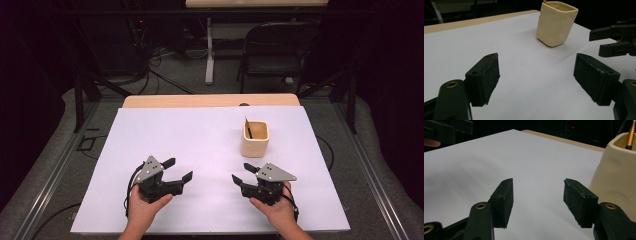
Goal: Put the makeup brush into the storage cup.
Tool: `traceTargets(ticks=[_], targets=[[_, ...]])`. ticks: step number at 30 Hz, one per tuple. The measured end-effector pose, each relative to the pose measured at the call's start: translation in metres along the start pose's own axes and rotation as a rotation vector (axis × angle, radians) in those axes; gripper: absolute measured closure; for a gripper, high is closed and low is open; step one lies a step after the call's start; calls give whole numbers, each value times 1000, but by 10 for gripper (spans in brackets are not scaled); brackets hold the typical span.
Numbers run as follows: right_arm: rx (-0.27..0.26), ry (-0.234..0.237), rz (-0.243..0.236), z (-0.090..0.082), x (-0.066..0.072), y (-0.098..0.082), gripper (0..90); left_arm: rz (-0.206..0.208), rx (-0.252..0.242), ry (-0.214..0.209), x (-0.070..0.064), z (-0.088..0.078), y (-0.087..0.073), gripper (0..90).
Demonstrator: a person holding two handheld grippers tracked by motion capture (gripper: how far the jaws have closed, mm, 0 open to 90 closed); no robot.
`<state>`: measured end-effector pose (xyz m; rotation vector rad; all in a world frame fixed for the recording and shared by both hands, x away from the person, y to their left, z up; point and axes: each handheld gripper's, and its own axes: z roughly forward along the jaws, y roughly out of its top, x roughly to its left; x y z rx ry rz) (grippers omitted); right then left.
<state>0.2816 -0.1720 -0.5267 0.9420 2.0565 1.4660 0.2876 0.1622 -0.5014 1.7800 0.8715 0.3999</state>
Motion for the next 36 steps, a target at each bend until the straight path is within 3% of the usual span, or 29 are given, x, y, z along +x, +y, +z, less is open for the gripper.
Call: traceTargets(ticks=[27, 36], targets=[[19, -25, 26, -2, -3, -19, 409, -5, -15, 10, 2, -4, 1, 207], [9, 0, 41, -4, -4, -20, 398, 13, -17, 16, 6, -5, 0, 207]])
